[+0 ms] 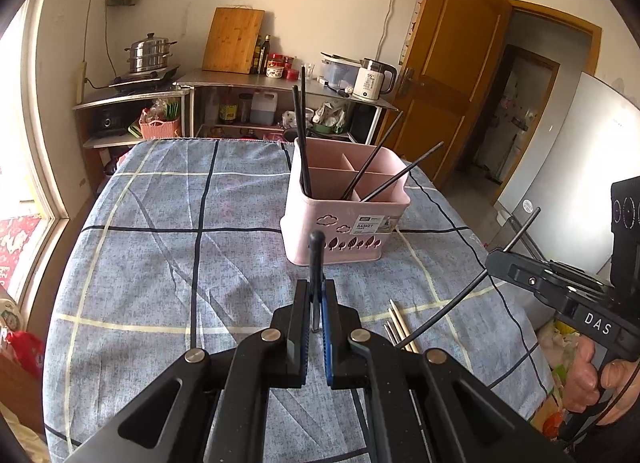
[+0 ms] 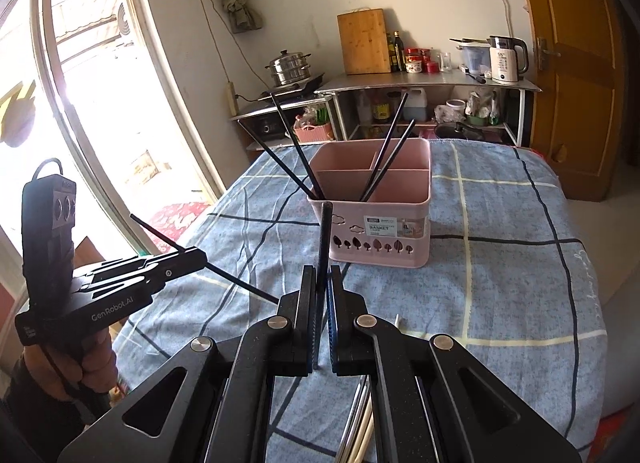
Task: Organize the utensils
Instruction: 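Lift both held chopsticks upright and carry them above the pink basket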
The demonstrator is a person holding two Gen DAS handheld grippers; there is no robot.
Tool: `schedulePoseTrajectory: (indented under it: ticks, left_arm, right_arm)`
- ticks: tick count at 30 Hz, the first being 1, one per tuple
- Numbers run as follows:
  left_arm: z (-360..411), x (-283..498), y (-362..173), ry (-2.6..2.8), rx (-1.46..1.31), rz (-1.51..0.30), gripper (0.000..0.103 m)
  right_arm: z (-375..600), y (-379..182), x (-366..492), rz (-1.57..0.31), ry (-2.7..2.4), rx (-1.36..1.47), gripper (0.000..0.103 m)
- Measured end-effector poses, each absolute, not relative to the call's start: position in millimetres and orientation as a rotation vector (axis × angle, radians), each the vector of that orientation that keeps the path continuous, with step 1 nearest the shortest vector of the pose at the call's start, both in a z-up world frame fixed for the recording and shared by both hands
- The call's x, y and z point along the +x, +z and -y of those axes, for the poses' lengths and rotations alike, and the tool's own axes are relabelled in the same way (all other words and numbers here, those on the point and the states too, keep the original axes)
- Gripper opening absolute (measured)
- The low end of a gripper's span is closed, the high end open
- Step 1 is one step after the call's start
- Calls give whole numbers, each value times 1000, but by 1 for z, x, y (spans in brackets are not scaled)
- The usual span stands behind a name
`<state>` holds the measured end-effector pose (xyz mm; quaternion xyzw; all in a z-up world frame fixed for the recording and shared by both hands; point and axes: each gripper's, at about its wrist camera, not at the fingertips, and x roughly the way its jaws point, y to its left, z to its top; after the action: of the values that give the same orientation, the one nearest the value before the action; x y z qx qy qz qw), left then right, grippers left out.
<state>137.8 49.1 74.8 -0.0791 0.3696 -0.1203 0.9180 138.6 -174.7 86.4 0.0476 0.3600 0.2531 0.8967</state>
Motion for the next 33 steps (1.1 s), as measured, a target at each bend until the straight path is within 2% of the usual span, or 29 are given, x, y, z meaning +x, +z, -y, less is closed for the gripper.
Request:
schedulePoseTrajectory:
  ticks: [8,14,33]
  left_arm:
    - [-45,130,69,-244,-156,-815,5]
    - [-43,131,76,-261,-174,-796,5]
    - [-40,184,154,-293,-213,-643,5]
  right_arm:
    - [182,87,125,-762,528,70,5]
    - [188,92,124,-706,509,96,5]
    - [198,147,170,-513,455,186,5]
